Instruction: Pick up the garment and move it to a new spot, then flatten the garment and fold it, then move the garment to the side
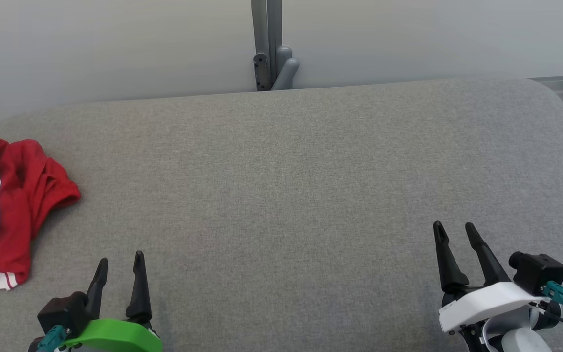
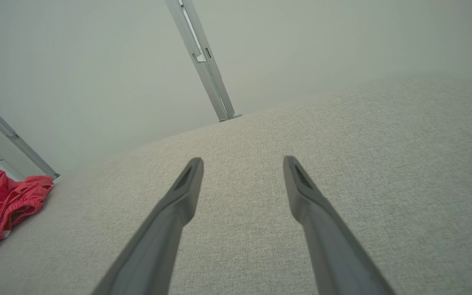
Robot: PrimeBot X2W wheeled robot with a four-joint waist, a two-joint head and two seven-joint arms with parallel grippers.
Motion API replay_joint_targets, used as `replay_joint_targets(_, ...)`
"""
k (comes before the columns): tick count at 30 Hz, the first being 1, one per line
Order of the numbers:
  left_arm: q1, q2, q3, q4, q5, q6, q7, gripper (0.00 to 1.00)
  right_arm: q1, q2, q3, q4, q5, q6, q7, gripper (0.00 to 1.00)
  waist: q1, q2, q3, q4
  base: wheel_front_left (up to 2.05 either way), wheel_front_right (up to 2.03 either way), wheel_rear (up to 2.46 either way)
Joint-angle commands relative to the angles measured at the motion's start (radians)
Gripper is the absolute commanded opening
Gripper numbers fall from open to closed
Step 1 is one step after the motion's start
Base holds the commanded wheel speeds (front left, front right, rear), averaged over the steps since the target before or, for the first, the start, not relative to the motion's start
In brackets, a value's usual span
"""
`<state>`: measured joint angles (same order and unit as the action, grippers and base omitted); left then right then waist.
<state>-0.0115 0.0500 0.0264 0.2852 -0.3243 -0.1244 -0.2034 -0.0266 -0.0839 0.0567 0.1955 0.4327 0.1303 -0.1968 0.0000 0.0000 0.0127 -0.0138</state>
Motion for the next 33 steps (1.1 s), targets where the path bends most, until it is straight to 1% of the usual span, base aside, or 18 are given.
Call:
replay_joint_targets(1,-0.014,0.001,-0.002,0.000,0.020,-0.007,-0.008,1.00,-0.012,-0.006,0.006,-0.007,-0.023,0.001,-0.011,1.00,0.0000,0.0000,-0.001,-0.002,0.00,0.00,0.00)
replay_joint_targets(7,-0.028,0.001,-0.018,0.024,0.077,-0.007,-0.022,1.00,-0.024,-0.012,0.003,0.020,-0.081,0.000,-0.027,1.00,0.0000,0.0000,0.001,-0.006,0.00,0.00,0.00)
replay_joint_targets(11,-0.042,0.006,-0.034,0.040,0.109,-0.007,-0.030,1.00,-0.040,-0.015,-0.022,0.042,-0.122,0.000,-0.035,1.00,0.0000,0.0000,0.004,-0.006,0.00,0.00,0.00)
replay_joint_targets(23,-0.035,0.004,0.001,0.091,0.196,-0.007,-0.051,1.00,-0.048,-0.028,-0.044,0.070,-0.216,0.001,-0.058,1.00,0.0000,0.0000,0.004,-0.012,0.00,0.00,0.00)
replay_joint_targets(30,-0.034,0.002,0.016,0.083,0.253,-0.001,-0.065,1.00,-0.029,-0.020,-0.048,0.053,-0.268,0.001,-0.071,1.00,0.0000,0.0000,0.009,-0.001,0.00,0.00,0.00)
replay_joint_targets(33,-0.035,0.002,0.022,0.075,0.252,0.002,-0.061,1.00,-0.026,-0.020,-0.047,0.049,-0.267,0.001,-0.069,1.00,0.0000,0.0000,0.011,0.008,0.00,0.00,0.00)
